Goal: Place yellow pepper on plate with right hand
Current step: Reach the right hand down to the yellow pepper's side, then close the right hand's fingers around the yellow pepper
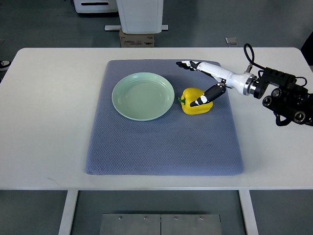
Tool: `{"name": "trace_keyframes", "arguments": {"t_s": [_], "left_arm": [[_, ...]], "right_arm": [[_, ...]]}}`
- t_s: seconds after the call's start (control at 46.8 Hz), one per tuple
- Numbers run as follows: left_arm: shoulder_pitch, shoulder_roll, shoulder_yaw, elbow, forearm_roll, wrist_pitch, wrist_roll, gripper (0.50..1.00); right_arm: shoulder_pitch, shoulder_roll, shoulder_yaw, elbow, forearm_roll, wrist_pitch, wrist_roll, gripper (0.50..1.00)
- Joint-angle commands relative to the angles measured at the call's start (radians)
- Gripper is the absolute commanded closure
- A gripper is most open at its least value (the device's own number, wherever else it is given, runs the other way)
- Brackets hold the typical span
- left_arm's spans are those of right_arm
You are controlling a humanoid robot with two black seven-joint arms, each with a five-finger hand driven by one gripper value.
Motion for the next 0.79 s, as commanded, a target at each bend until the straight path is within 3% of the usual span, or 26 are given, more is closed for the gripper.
{"name": "trace_keyframes", "arguments": {"t_s": [0.0, 0.769], "left_arm": [[0.0, 0.0, 0.0, 0.0, 0.0, 0.0, 0.0, 0.5], [0.0, 0.0, 0.0, 0.0, 0.0, 0.0, 0.0, 0.5]], "right_arm": [[0.004, 0.001, -0.029, -0.005, -0.01, -0.017, -0.001, 0.502], [0.03, 0.044, -0.134, -0.034, -0.022, -0.048, -0.056, 0.513]]}}
